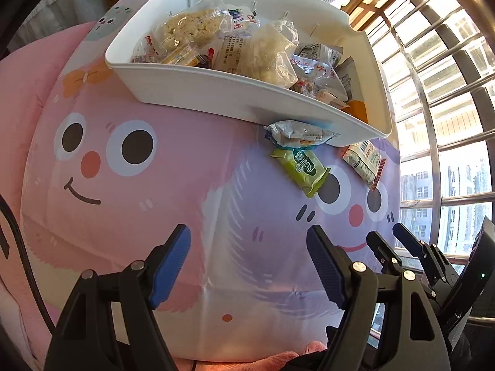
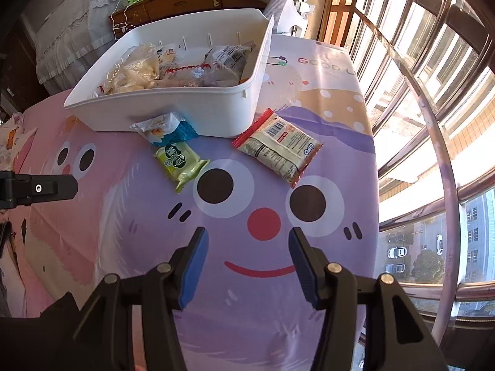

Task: Organize snacks
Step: 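Move both grippers back toward the remaining snacks, then grasp the green snack packet with the left gripper while the right grasps the white-red biscuit pack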

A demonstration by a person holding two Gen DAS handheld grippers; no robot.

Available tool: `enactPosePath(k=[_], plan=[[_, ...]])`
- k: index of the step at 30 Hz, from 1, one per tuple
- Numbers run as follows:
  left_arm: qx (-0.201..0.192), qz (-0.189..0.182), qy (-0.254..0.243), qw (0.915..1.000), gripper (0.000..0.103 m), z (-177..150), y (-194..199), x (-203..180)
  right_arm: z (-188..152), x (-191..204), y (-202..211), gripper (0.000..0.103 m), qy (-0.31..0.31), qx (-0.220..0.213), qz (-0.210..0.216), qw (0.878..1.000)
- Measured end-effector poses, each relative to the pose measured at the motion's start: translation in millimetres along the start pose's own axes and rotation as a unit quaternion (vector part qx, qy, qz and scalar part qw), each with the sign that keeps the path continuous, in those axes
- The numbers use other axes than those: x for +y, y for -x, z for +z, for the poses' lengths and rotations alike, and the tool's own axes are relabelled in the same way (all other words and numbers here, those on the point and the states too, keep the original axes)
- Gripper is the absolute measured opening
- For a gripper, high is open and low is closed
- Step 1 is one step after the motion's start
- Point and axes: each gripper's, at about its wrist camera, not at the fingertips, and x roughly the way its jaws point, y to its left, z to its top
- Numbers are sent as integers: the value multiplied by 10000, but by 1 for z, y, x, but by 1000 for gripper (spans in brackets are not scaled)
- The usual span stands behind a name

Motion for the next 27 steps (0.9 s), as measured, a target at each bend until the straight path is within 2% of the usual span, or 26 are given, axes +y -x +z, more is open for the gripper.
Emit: enactPosePath(k=[5, 13, 23, 27], plan=[[-187, 57, 295, 9994, 76, -6, -16, -15, 9, -22, -14, 58, 116, -238, -41, 9996], [-426, 157, 599, 9972, 77, 1, -42, -39, 19, -37, -36, 70, 341, -695, 54, 9970], [-479, 236, 1038, 9932, 78, 19, -80, -56, 31, -35, -52, 77, 731, -1269, 40, 9892], [-431, 331, 1134, 9921, 78, 26, -92, -58, 39, -37, -62, 80, 768, -1312, 54, 9884]])
